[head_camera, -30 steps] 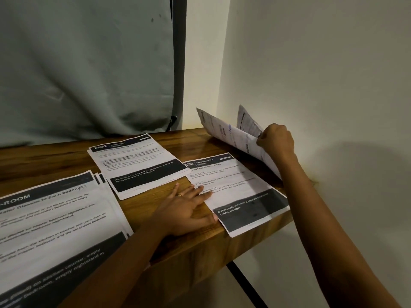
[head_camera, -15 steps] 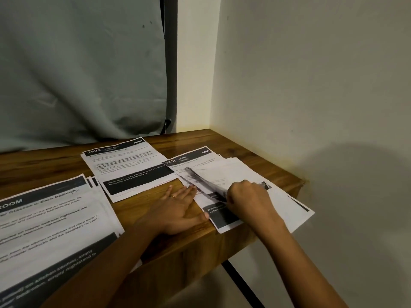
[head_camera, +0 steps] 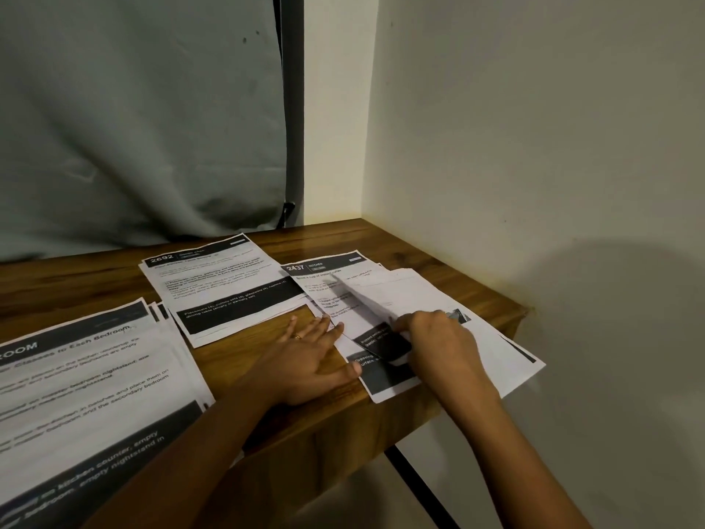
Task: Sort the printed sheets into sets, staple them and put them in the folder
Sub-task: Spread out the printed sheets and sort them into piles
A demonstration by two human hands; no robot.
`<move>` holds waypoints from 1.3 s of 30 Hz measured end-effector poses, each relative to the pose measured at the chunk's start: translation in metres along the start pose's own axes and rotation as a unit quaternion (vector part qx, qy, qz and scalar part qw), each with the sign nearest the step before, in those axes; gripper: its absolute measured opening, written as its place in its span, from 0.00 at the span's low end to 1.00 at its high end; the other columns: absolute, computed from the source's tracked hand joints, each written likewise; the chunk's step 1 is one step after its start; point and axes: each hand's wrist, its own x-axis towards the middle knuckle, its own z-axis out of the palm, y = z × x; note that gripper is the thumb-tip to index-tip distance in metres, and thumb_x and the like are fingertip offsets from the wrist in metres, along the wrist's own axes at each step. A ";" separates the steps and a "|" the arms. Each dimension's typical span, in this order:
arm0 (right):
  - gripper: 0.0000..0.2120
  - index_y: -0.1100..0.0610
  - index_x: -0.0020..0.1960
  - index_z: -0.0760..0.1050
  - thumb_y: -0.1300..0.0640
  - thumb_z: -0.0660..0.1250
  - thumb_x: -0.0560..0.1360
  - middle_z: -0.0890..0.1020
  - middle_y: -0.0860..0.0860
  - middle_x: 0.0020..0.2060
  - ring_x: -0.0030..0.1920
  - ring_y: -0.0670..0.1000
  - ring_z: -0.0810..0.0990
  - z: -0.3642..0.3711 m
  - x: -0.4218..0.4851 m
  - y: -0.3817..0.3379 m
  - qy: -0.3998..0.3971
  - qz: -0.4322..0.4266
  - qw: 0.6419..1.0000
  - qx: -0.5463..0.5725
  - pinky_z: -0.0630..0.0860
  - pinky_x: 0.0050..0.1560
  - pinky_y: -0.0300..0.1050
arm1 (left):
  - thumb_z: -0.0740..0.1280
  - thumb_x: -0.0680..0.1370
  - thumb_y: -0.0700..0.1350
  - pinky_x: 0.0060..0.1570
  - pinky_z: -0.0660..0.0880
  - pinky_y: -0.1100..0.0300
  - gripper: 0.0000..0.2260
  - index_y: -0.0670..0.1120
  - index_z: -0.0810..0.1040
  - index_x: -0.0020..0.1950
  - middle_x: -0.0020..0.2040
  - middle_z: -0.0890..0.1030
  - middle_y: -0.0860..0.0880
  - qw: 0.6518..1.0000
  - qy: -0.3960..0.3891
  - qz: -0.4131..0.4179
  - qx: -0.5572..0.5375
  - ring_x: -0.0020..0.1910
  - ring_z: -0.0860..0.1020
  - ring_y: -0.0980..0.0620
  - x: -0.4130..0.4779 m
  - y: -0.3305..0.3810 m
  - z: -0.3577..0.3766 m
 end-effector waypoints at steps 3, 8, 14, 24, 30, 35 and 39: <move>0.18 0.52 0.66 0.72 0.58 0.66 0.77 0.79 0.53 0.55 0.53 0.53 0.79 -0.012 0.013 0.004 0.085 0.035 0.996 0.002 0.77 0.54 0.46 | 0.29 0.55 0.82 0.71 0.32 0.51 0.56 0.55 0.42 0.79 0.79 0.42 0.51 1.000 -0.001 0.002 -0.002 0.77 0.41 0.53 0.000 0.000 0.000; 0.16 0.57 0.66 0.73 0.62 0.61 0.79 0.81 0.56 0.51 0.48 0.55 0.80 -0.014 0.064 0.006 0.159 0.027 0.986 -0.037 0.76 0.47 0.46 | 0.40 0.66 0.77 0.74 0.33 0.50 0.46 0.53 0.45 0.79 0.79 0.43 0.50 1.000 0.000 0.000 -0.008 0.77 0.42 0.54 0.000 0.001 0.000; 0.16 0.54 0.64 0.75 0.63 0.61 0.78 0.79 0.57 0.56 0.54 0.58 0.80 0.020 0.116 0.009 0.085 -0.019 0.994 -0.066 0.76 0.51 0.49 | 0.46 0.72 0.74 0.73 0.33 0.51 0.42 0.51 0.47 0.79 0.79 0.45 0.49 1.000 0.001 0.002 -0.021 0.77 0.43 0.54 -0.002 0.000 -0.001; 0.30 0.44 0.66 0.74 0.37 0.72 0.67 0.68 0.45 0.71 0.71 0.48 0.66 0.029 0.056 0.032 -0.056 -0.182 0.945 0.264 0.65 0.66 0.41 | 0.47 0.77 0.69 0.69 0.32 0.56 0.35 0.51 0.48 0.79 0.79 0.47 0.50 0.998 0.013 -0.021 -0.055 0.77 0.44 0.53 -0.009 0.007 -0.006; 0.40 0.37 0.73 0.56 0.45 0.75 0.67 0.56 0.38 0.74 0.73 0.42 0.52 0.046 0.017 0.041 -0.165 -0.214 0.948 0.165 0.51 0.76 0.50 | 0.46 0.78 0.67 0.69 0.35 0.58 0.34 0.50 0.50 0.79 0.79 0.50 0.49 0.993 0.039 -0.046 -0.104 0.77 0.46 0.51 -0.015 0.011 -0.008; 0.31 0.36 0.70 0.59 0.59 0.67 0.76 0.60 0.36 0.70 0.68 0.36 0.59 0.042 0.018 0.046 -0.165 -0.247 0.939 0.173 0.60 0.69 0.35 | 0.42 0.74 0.70 0.75 0.39 0.49 0.38 0.50 0.51 0.79 0.78 0.56 0.49 0.990 0.063 -0.048 -0.119 0.77 0.52 0.50 -0.012 0.007 -0.008; 0.11 0.48 0.59 0.75 0.58 0.60 0.80 0.79 0.47 0.55 0.54 0.43 0.77 0.034 0.018 0.045 -0.098 -0.196 0.943 0.252 0.75 0.55 0.37 | 0.43 0.77 0.67 0.76 0.41 0.46 0.35 0.48 0.53 0.78 0.77 0.61 0.47 0.986 0.082 -0.049 -0.139 0.77 0.56 0.48 -0.016 0.007 -0.012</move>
